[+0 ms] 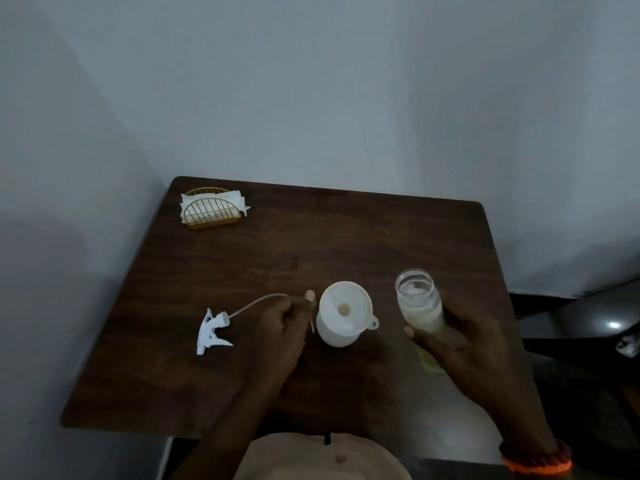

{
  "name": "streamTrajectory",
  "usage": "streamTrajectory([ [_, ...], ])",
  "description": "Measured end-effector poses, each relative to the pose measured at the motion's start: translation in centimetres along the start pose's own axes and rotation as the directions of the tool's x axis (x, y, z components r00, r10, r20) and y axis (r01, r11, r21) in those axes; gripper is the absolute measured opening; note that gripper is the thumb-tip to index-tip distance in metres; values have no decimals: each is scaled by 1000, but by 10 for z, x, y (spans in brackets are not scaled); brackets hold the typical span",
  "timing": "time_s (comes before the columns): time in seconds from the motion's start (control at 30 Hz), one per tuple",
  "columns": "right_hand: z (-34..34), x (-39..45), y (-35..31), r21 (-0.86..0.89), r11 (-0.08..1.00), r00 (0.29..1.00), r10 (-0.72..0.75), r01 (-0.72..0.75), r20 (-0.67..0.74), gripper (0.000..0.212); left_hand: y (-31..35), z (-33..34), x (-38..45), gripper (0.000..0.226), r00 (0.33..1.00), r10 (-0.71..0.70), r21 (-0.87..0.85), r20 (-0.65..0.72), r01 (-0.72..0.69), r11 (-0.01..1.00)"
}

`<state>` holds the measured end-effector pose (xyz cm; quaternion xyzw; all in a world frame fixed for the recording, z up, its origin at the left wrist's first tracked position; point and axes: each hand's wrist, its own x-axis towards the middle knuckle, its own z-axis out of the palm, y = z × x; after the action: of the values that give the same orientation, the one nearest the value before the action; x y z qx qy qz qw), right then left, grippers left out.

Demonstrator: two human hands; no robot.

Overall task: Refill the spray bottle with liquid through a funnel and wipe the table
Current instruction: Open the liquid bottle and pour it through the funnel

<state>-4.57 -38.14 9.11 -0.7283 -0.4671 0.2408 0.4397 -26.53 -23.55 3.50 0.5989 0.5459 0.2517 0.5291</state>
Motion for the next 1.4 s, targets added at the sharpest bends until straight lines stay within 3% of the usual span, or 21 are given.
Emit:
streamTrajectory([
  [0.07, 2, 3, 4, -29, 999, 1000, -16, 16, 10, 41, 3, 0, 2, 33, 993, -82, 22, 80, 80, 997],
  [0.17, 6, 8, 8, -57, 998, 999, -32, 33, 26, 43, 6, 3, 5, 29, 981, -124, -78, 151, 137, 988],
  [0.33, 12, 12, 29, -120, 991, 998, -46, 52, 50, 49, 4, 10, 7, 24, 981, -130, -171, 146, 155, 973],
  [0.7, 17, 16, 37, -172, 983, 996, -45, 57, 71, 49, 3, 14, 12, 18, 981, -143, -183, 135, 166, 969],
  [0.97, 10, 24, 23, -338, 926, 984, -141, 169, 106, 66, -1, 13, 15, 17, 978, -152, -196, 145, 179, 964],
  [1.2, 5, 28, 24, -464, 874, 984, -75, 142, 161, 58, 0, 13, 16, 19, 974, -169, -180, 154, 195, 964],
  [1.4, 3, 31, 23, -530, 839, 981, -22, 123, 193, 65, 1, 13, 16, 16, 976, -165, -186, 143, 190, 964],
])
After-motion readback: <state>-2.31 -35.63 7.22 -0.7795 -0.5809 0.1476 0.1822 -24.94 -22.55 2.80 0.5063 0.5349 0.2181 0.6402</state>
